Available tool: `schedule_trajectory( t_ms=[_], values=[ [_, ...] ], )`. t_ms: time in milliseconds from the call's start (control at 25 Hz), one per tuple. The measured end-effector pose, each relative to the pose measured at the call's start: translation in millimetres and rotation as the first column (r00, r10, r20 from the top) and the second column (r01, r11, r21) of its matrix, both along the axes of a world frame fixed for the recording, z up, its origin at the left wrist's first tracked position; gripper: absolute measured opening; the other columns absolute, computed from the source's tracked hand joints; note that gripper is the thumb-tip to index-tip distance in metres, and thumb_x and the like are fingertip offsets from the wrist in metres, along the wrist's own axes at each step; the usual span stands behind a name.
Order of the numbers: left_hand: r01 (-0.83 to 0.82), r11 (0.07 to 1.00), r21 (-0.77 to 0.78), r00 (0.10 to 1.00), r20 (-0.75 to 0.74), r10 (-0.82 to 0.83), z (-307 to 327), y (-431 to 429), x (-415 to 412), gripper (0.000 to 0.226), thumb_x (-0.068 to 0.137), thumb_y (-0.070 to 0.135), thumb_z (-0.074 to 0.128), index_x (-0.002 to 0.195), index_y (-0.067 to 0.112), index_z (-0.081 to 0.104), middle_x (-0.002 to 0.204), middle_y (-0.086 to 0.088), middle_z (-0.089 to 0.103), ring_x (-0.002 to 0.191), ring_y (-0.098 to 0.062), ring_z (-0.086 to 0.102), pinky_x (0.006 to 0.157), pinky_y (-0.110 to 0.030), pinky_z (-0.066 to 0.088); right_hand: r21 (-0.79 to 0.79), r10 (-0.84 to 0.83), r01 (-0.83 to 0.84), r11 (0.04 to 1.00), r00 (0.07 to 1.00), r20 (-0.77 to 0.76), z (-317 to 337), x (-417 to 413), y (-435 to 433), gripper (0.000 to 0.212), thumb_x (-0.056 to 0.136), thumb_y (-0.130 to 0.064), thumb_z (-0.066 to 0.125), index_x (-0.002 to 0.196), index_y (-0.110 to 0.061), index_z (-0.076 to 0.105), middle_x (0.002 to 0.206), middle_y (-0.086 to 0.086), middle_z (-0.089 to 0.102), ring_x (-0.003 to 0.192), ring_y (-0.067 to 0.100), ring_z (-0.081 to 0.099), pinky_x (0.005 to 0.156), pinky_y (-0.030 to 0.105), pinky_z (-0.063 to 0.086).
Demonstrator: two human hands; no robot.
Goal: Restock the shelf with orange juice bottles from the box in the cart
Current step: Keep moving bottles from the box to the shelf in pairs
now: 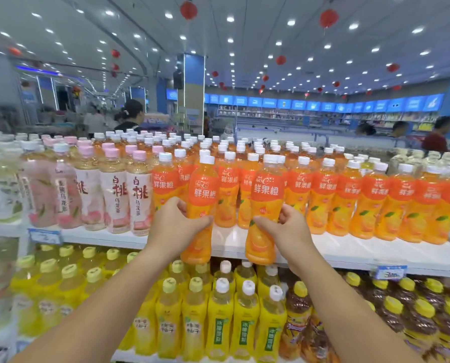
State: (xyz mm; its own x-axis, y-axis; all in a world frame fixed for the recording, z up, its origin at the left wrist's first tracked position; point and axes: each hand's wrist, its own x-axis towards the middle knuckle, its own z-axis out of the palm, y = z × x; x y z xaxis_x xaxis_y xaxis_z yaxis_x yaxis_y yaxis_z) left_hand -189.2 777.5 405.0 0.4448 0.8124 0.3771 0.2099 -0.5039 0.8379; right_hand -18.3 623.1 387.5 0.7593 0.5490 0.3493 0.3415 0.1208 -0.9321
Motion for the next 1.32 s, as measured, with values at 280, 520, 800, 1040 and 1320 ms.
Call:
schedule_trajectory(
  t_ms=[280, 520, 800, 1040, 1320],
  values=[
    [-0.025, 1.000, -0.009, 0.991, 0.132, 0.026, -19.3, 30.3, 20.6, 0.027, 0.070, 0.030, 0.089, 0.082, 0.035, 0.065, 0.076, 0.017, 0.071, 0.073, 0.006, 0.066, 0.070, -0.027, 0.058, -0.045, 0.118, -0.117, 0.992, 0.992, 0.038, -13.3, 19.5, 65.0, 0.032, 0.080, -0.016, 0.083, 0.109, -0.018, 0.069, 0.100, -0.004, 0.078, 0.096, 0.015, 0.074, 0.085, 0.040, 0.061],
    [-0.062, 0.997, -0.037, 0.970, 0.231, 0.069, -37.5, 32.5, 49.6, 0.020, 0.075, 0.033, 0.086, 0.085, 0.036, 0.068, 0.079, 0.023, 0.073, 0.078, 0.006, 0.067, 0.074, -0.030, 0.058, -0.028, 0.159, -0.158, 0.987, 0.986, 0.043, -29.6, 29.1, 88.6, 0.035, 0.084, -0.015, 0.080, 0.113, -0.028, 0.065, 0.104, -0.013, 0.076, 0.100, 0.005, 0.071, 0.092, 0.039, 0.058],
    [-0.107, 0.994, 0.031, 0.974, 0.202, 0.098, -52.6, 35.0, 62.5, 0.033, 0.084, 0.043, 0.077, 0.114, 0.037, 0.064, 0.100, 0.024, 0.071, 0.097, 0.004, 0.065, 0.085, -0.031, 0.059, -0.008, 0.208, -0.208, 0.978, 0.975, 0.080, -41.8, 25.8, 97.9, 0.044, 0.090, -0.025, 0.074, 0.129, -0.033, 0.057, 0.121, -0.017, 0.070, 0.114, 0.003, 0.065, 0.099, 0.038, 0.055],
    [-0.135, 0.977, 0.167, 0.989, 0.083, 0.123, -69.3, 34.8, 56.7, 0.047, 0.087, 0.041, 0.075, 0.129, 0.024, 0.063, 0.112, 0.013, 0.069, 0.105, -0.006, 0.064, 0.088, -0.023, 0.054, -0.091, 0.087, -0.073, 0.993, 0.983, 0.163, -62.5, 22.3, 91.7, 0.041, 0.080, -0.054, 0.074, 0.118, -0.041, 0.062, 0.116, -0.017, 0.067, 0.109, 0.001, 0.064, 0.095, 0.037, 0.056],
    [-0.206, 0.960, 0.191, 0.978, 0.061, 0.198, -70.8, 41.7, 58.1, 0.049, 0.087, 0.043, 0.074, 0.128, 0.017, 0.066, 0.115, 0.007, 0.071, 0.108, -0.012, 0.064, 0.093, -0.031, 0.055, -0.082, 0.094, -0.088, 0.993, 0.992, 0.083, -57.3, 16.8, 103.9, 0.040, 0.087, -0.031, 0.077, 0.121, -0.034, 0.056, 0.112, -0.022, 0.066, 0.098, -0.012, 0.062, 0.073, 0.006, 0.050]
  ],
)
